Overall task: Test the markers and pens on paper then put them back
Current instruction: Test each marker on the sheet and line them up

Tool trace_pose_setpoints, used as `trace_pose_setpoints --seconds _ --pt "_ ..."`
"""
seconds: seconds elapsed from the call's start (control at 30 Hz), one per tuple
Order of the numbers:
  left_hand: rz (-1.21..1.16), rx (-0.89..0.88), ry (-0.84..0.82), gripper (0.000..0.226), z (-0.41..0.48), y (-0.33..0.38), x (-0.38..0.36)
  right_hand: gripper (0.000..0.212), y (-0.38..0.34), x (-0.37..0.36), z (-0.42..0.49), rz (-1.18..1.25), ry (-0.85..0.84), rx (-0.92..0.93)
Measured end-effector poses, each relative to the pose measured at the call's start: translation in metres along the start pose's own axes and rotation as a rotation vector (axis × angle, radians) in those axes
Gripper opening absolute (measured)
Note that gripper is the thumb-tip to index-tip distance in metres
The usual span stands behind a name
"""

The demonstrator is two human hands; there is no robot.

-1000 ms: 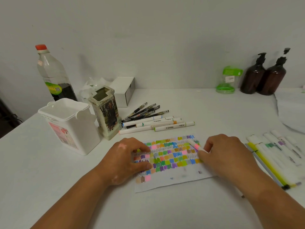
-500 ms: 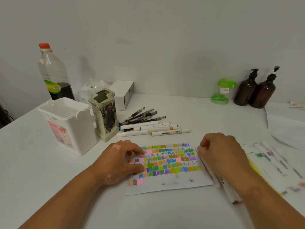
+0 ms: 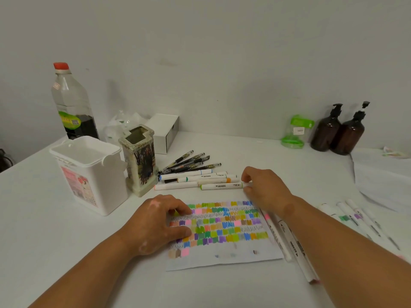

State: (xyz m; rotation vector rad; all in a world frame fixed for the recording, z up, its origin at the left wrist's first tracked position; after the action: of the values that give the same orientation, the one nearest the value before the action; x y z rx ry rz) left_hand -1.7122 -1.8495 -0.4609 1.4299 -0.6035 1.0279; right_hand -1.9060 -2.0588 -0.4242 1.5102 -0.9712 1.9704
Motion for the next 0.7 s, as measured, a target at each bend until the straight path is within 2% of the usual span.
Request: trace_pose_setpoints --seconds 0.23,0.4,0.47,0.53,0.57,0.7 --pt "0.009 -0.004 -0.002 0.037 -0.001 0.002 0.001 0.031 0.004 -0.002 -0.009 -0.031 -0.049 0.122" --pt "0.003 0.004 -0.009 0.033 -0.002 0.003 0.000 0.034 -0.004 0.023 -0.022 -0.078 -0.023 0.203" --pt "0.007 0.005 -0.011 0.033 -0.003 0.005 0.000 0.027 -0.015 0.035 -0.031 0.065 0.040 0.199" --pt "0.006 0.011 -0.017 0.032 -0.003 0.007 0.000 0.016 -0.029 0.043 -0.046 0.339 0.098 0.149" --pt "0.000 0.014 -0.016 0.032 -0.003 0.008 0.000 0.018 -0.038 0.043 -0.055 0.499 0.099 0.109" --pt "-0.091 0.035 0.035 0.029 -0.005 0.014 0.004 0.021 -0.067 0.022 -0.087 0.990 -0.039 0.011"
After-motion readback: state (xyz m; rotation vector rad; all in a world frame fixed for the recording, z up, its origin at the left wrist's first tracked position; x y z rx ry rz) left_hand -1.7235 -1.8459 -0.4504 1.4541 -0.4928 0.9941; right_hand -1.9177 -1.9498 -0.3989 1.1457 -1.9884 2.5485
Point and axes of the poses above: each hand's wrist, its own z-axis towards the middle knuckle, its own x-axis out of the back of the hand, y = z × x, the point moved 4 cm from there along z, towards the middle knuckle, and after that the axes turned 3 degrees about z, right-handed, at the moved point
